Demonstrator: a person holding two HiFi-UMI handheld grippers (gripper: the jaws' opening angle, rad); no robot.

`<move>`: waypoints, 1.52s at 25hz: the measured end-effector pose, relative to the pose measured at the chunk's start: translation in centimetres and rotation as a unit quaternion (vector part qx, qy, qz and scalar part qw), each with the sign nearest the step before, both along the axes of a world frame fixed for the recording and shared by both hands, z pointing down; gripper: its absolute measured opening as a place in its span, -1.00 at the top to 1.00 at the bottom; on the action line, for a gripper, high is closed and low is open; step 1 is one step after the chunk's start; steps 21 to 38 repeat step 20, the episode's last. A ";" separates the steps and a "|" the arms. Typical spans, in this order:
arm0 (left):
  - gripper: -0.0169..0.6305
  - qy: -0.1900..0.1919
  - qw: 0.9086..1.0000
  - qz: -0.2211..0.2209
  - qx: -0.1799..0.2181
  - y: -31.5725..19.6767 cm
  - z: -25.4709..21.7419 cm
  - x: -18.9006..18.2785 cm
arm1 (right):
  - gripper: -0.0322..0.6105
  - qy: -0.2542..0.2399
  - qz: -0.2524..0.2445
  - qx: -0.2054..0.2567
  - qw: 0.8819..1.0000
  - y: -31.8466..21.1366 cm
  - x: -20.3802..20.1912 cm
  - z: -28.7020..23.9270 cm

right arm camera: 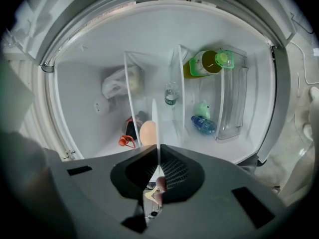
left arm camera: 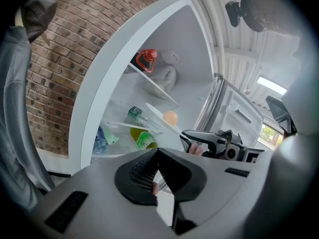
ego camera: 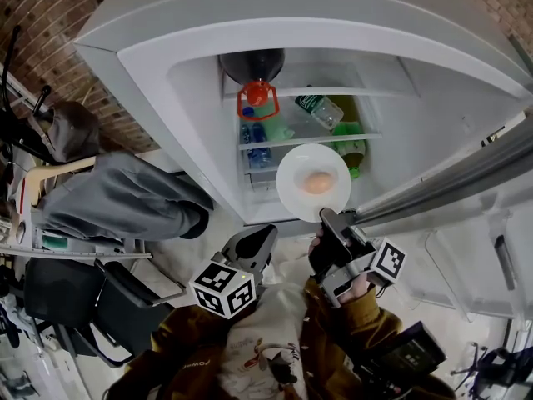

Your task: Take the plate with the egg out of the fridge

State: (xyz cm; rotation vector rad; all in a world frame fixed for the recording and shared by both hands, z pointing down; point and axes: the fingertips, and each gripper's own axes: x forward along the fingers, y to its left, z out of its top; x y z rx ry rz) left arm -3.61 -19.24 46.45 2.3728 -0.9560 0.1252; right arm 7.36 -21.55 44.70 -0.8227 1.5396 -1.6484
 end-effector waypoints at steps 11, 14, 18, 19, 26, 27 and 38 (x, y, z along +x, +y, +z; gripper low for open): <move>0.92 0.003 1.000 0.007 -0.001 0.4 0.0 0.5 | 0.83 0.004 0.014 -0.014 1.000 2.5 1.1 0.5; 0.92 0.003 1.000 0.007 -0.001 0.5 -0.1 0.5 | 0.83 0.008 0.013 -0.019 1.000 3.2 0.9 1.0; 0.92 0.005 1.000 0.008 0.000 0.4 -0.2 0.7 | 0.83 0.008 0.011 -0.026 1.000 3.7 0.5 1.6; 0.92 0.005 1.000 0.008 0.001 0.4 -0.2 0.7 | 0.83 0.008 0.011 -0.027 1.000 3.8 0.5 1.7; 0.92 0.005 1.000 0.008 0.001 0.4 -0.2 0.7 | 0.83 0.007 0.011 -0.029 1.000 3.9 0.4 1.7; 0.92 0.005 1.000 0.008 0.001 0.4 -0.2 0.7 | 0.83 0.007 0.011 -0.029 1.000 3.9 0.4 1.7; 0.92 0.005 1.000 0.008 0.001 0.4 -0.2 0.7 | 0.83 0.007 0.011 -0.029 1.000 3.9 0.4 1.7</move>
